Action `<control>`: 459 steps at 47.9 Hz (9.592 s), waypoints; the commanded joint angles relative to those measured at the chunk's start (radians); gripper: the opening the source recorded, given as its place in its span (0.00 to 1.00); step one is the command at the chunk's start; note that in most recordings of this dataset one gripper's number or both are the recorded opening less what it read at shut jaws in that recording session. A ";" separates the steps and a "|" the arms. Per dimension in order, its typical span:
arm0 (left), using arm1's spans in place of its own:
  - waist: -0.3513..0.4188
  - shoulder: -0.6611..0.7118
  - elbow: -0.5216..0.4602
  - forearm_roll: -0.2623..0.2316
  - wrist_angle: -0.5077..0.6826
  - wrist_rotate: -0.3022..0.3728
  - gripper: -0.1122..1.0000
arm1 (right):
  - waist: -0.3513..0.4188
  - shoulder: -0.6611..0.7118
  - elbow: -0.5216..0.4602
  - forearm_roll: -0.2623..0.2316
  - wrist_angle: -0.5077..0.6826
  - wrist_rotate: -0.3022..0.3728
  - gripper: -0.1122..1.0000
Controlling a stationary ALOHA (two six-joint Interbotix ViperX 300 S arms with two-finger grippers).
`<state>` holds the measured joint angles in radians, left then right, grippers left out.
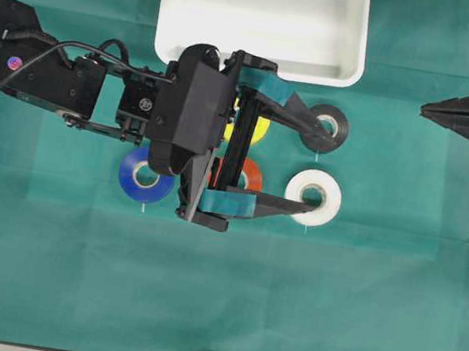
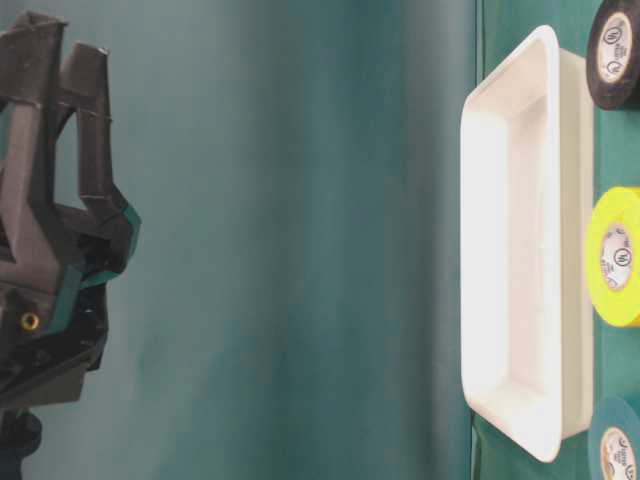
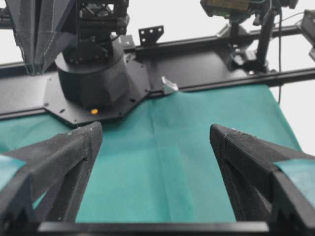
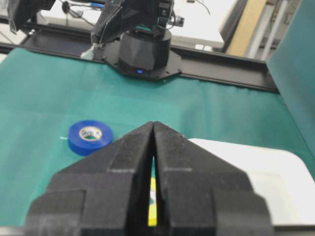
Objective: Place the tape from the fixed location into the white case.
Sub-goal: 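Move the left gripper across the rolls toward the white tape roll, then lower the open left gripper over the white tape roll's core, then close the left gripper on the white roll's inner rim, then lift the white tape roll with the left gripper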
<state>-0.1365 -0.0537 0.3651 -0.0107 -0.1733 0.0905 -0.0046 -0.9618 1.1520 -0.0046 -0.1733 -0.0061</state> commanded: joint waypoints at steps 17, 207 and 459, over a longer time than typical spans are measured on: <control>0.002 0.044 -0.153 -0.006 0.304 -0.008 0.99 | -0.002 0.003 -0.032 0.000 0.006 0.003 0.10; 0.003 0.604 -0.534 0.006 0.822 -0.041 0.99 | -0.005 0.008 -0.031 -0.002 0.051 -0.002 0.10; -0.014 0.368 -0.893 0.011 1.330 -0.038 0.35 | -0.005 0.008 -0.035 -0.002 0.084 -0.003 0.10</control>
<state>-0.1488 0.3712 -0.5185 -0.0031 1.1643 0.0522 -0.0077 -0.9603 1.1505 -0.0046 -0.0859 -0.0077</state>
